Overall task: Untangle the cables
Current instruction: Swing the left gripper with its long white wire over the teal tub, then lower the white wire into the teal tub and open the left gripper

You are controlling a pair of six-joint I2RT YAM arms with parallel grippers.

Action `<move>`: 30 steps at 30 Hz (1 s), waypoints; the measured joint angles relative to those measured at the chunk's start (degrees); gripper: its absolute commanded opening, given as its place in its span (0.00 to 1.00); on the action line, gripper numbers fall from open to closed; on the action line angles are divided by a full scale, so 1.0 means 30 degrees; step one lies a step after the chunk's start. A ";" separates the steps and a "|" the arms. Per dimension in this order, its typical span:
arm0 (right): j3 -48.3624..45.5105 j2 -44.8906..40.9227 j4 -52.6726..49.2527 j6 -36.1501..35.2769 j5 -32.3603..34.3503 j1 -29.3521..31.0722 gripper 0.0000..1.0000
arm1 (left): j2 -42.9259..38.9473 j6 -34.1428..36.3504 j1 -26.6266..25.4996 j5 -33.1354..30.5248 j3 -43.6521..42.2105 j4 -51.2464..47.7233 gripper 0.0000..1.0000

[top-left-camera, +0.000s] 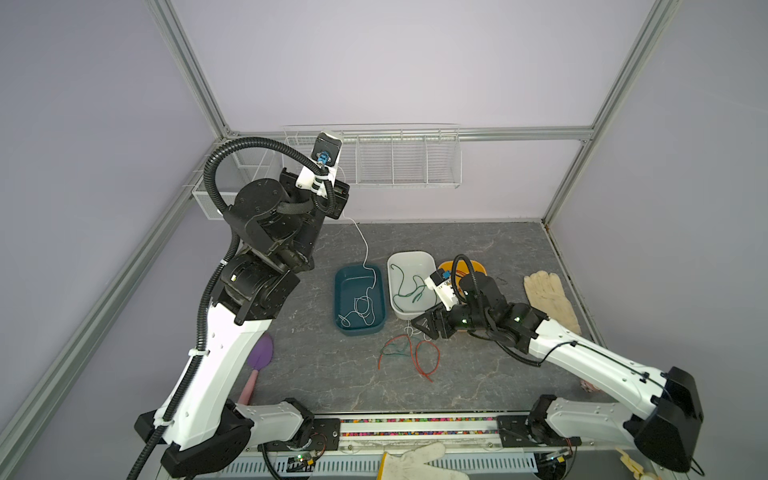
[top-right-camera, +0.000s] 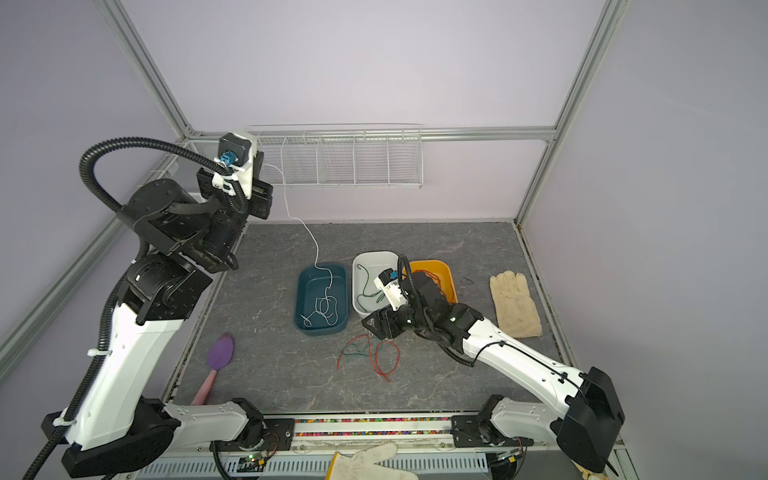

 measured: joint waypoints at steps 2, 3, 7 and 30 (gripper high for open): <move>-0.0080 -0.0189 -0.0036 0.0000 0.0015 0.0073 0.70 | -0.0146 -0.0539 0.0670 0.0335 -0.0758 0.0357 0.00; -0.0131 -0.0299 -0.0044 0.0000 0.0015 0.0102 0.70 | -0.0240 -0.0845 0.0947 0.0495 -0.1158 0.0495 0.00; -0.0299 -0.0729 -0.0044 0.0007 0.0007 0.0248 0.70 | -0.0867 -0.2266 0.2033 0.1078 -0.3585 0.0729 0.00; -0.2506 -0.1428 0.0430 0.0313 0.0240 0.1588 0.71 | -0.2076 -0.9435 0.3512 0.0080 -1.0863 -0.2834 0.00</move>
